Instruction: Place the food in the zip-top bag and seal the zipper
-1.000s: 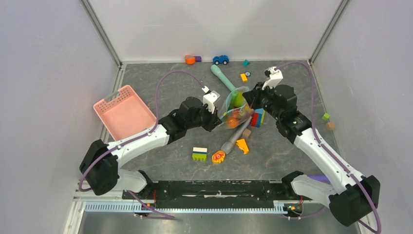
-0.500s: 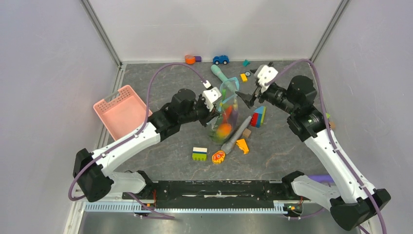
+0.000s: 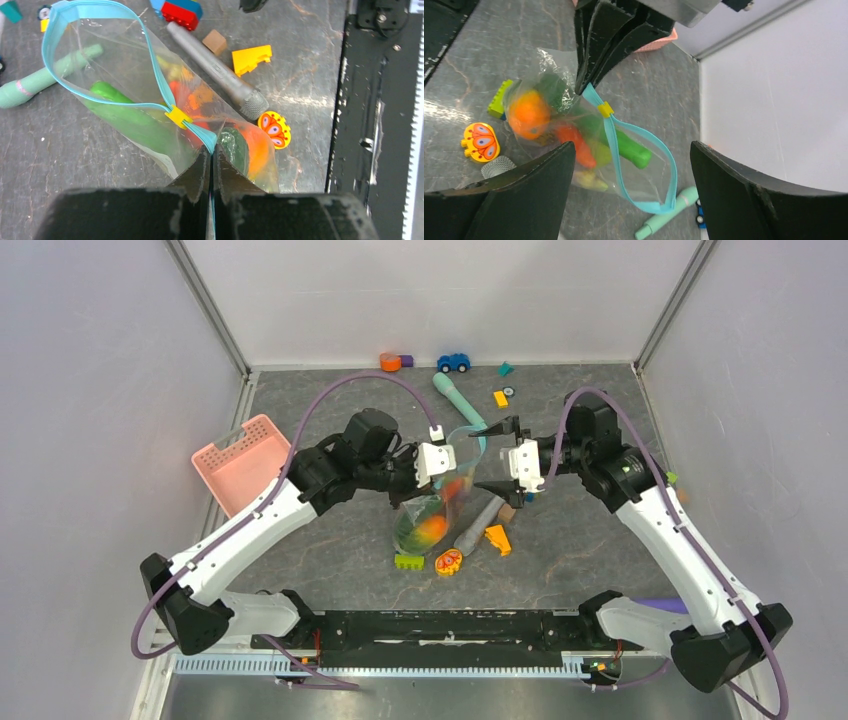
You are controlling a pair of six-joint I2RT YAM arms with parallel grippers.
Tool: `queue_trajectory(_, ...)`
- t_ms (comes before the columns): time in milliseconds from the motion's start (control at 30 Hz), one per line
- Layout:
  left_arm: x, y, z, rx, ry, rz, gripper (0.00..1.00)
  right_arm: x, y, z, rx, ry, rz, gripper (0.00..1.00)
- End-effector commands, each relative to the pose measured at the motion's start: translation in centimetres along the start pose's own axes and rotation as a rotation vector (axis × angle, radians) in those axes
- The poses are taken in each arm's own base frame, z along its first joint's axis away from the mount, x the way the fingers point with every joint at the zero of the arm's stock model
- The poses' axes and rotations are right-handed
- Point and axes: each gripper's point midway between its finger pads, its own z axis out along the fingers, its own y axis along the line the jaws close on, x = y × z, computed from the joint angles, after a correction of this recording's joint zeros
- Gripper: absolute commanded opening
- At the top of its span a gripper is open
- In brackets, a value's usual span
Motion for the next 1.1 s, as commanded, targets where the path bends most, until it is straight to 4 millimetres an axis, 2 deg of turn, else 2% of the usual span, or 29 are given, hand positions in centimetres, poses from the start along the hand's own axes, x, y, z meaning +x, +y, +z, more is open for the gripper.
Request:
queue_trajectory(0,-2.4,-1.0,-1.7,0.075,-0.056,0.102,0.02,-2.6,1.0,0.8,-0.082,-0.126,-0.054,0.89)
queue_trajectory(167,-2.7,-1.4,-1.3,0.111,-0.063,0.086,0.02,-1.8,2.2,2.0,-0.115,-0.139,-0.002,0.86)
queue_trajectory(300,-2.6,-1.9,-1.2,0.150,-0.055,0.086,0.02,-1.5,3.0,3.0,-0.146,-0.178,0.022,0.79)
queue_trajectory(433,-2.6,-2.0,-1.1,0.155,-0.055,0.079,0.02,-1.2,3.6,3.9,-0.184,-0.193,0.062,0.73)
queue_trajectory(633,-2.5,-1.8,-0.9,0.150,-0.045,0.069,0.02,0.2,4.6,5.1,-0.226,-0.174,0.115,0.69)
queue_trajectory(800,-2.3,-1.8,-0.9,0.148,-0.039,0.063,0.02,0.8,5.1,5.6,-0.243,-0.166,0.144,0.56)
queue_trajectory(967,-2.3,-1.8,-1.0,0.144,-0.039,0.063,0.02,1.6,5.2,6.1,-0.256,-0.144,0.173,0.47)
queue_trajectory(1067,-2.2,-1.7,-0.9,0.139,-0.034,0.059,0.02,1.8,5.2,6.2,-0.261,-0.133,0.192,0.36)
